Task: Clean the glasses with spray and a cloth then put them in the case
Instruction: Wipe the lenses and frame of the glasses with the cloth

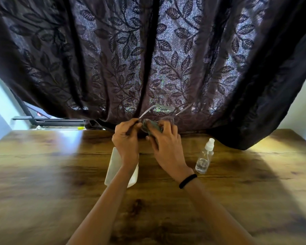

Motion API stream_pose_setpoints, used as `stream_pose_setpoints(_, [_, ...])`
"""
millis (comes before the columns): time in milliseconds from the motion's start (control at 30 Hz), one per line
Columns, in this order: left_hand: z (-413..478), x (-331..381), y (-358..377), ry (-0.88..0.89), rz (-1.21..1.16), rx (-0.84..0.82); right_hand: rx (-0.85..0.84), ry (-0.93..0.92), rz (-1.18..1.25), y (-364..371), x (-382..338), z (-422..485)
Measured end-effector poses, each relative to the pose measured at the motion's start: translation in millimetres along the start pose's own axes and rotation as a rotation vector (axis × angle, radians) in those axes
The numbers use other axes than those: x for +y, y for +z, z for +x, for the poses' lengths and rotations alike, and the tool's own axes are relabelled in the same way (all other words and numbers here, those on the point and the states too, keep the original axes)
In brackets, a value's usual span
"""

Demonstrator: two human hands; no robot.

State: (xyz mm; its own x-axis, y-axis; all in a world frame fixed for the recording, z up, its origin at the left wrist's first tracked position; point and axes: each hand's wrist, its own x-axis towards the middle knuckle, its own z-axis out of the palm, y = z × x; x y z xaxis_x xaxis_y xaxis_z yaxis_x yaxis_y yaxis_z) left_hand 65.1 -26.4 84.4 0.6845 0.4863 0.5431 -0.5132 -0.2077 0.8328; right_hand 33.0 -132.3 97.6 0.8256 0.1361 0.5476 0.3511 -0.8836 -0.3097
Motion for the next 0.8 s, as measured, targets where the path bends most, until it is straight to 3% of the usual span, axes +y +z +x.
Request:
stream_pose_setpoints(200, [-1.9, -2.0, 1.2, 0.077, 0.047, 0.056, 0.063, 0.028, 0.034, 3.6, 3.1, -4.3])
stream_pose_setpoints(400, [-0.4, -6.2, 1.8, 0.086, 0.093, 0.061, -0.04, 0.034, 0.451, 2.4, 7.5, -4.4])
stream_pose_setpoints(567, [1.8, -9.1, -0.8, 0.106, 0.121, 0.029, -0.023, 0.216, 0.806, -9.9, 9.8, -2.3])
stream_pose_setpoints(700, [4.4, -8.1, -6.1, 0.083, 0.089, 0.05, 0.185, 0.333, 0.66, -15.4, 28.6, 3.7])
stream_pose_setpoints(800, [5.4, -6.7, -6.1, 0.074, 0.062, 0.055, 0.202, 0.311, 0.446, -17.2, 42.7, 8.1])
